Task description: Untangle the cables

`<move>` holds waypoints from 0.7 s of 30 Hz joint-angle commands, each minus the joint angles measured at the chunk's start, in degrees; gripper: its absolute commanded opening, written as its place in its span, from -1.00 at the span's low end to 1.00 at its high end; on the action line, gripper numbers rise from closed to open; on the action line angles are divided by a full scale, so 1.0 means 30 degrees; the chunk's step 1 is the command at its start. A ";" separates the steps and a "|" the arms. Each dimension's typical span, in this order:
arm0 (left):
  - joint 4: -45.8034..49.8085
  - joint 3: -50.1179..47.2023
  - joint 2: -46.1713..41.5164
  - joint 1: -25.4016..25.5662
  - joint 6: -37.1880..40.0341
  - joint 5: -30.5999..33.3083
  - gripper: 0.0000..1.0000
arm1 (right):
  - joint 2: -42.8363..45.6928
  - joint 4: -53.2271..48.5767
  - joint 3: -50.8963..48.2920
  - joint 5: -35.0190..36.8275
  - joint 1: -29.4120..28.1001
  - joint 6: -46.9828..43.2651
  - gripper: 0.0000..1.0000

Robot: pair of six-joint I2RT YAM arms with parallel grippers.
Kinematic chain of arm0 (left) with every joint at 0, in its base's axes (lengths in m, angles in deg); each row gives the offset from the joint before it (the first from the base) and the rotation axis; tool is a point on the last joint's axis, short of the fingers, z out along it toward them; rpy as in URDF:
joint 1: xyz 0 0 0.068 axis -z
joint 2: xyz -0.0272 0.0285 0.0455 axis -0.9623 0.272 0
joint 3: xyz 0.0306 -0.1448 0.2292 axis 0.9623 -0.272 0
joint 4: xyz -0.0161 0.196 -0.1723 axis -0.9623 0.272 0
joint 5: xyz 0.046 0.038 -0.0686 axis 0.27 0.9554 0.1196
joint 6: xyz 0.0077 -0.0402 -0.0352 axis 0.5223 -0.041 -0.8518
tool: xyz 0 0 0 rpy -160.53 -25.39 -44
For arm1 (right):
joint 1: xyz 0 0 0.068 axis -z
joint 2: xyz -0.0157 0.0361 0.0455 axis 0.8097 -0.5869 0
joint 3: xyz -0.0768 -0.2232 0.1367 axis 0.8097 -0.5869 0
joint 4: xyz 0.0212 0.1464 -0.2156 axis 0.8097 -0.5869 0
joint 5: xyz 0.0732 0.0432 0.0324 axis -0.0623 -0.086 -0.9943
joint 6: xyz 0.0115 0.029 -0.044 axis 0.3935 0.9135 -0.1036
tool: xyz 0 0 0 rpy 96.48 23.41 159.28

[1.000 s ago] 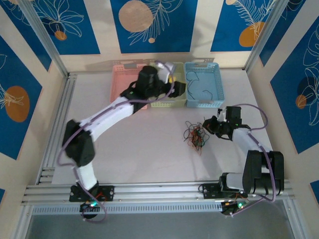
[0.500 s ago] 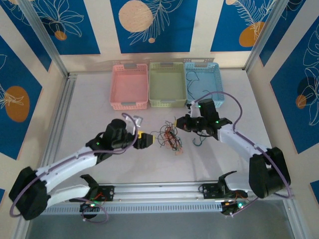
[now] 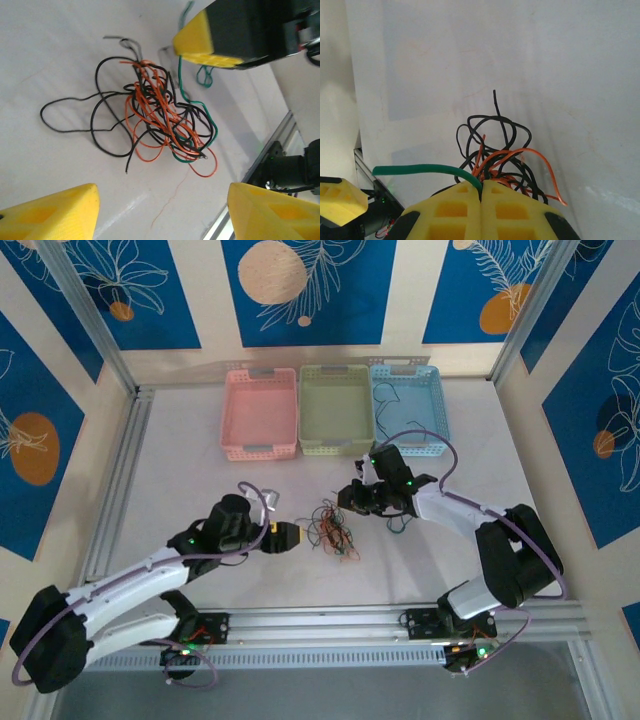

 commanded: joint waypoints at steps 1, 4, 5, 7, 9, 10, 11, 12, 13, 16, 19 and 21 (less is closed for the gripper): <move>-0.0420 0.0411 0.0806 0.0320 -0.0209 0.0085 0.36 | 0.0902 -0.2414 0.0835 0.1392 0.0073 -0.1307 -0.18; -0.0547 0.0419 0.0928 0.0368 -0.0179 0.0156 0.36 | 0.2452 -0.4197 0.0812 0.3014 0.0907 -0.2420 0.03; -0.0353 0.0478 0.0937 0.0365 -0.0099 0.0298 0.36 | 0.2994 -0.4807 0.0738 0.3301 0.1480 -0.2784 0.06; 0.0192 0.0591 0.1034 0.0352 0.0047 0.0613 0.36 | 0.3922 -0.6179 0.0532 0.4124 0.2804 -0.3130 0.08; 0.0755 0.0629 0.1115 0.0359 0.0124 0.1022 0.37 | 0.4826 -0.7225 -0.0004 0.4740 0.4428 -0.3141 0.08; 0.0934 0.0621 0.1166 0.0353 0.0121 0.1224 0.37 | 0.5274 -0.7612 -0.0426 0.4990 0.5287 -0.3096 0.07; 0.1020 0.0567 0.1172 0.0373 0.0125 0.1392 0.37 | 0.5690 -0.7855 -0.0848 0.5321 0.5999 -0.3065 0.07; 0.1028 0.0490 0.1205 0.0383 0.0099 0.1510 0.36 | 0.5997 -0.7916 -0.1270 0.5501 0.6538 -0.3065 0.07; 0.1001 0.0428 0.1231 0.0379 0.0038 0.1660 0.36 | 0.6208 -0.7894 -0.1716 0.5498 0.7136 -0.3090 0.06; 0.0912 0.0414 0.1351 0.0352 0.0051 0.1744 0.36 | 0.6014 -0.7671 -0.2227 0.4903 0.8051 -0.2871 0.00; 0.0878 0.0578 0.1589 0.0364 0.0124 0.1609 0.37 | 0.4939 -0.7533 -0.1976 0.5016 0.8410 -0.2808 -0.05; 0.0904 0.0679 0.1713 0.0373 0.0207 0.1535 0.37 | 0.3966 -0.7188 -0.1969 0.4849 0.8710 -0.2817 -0.10</move>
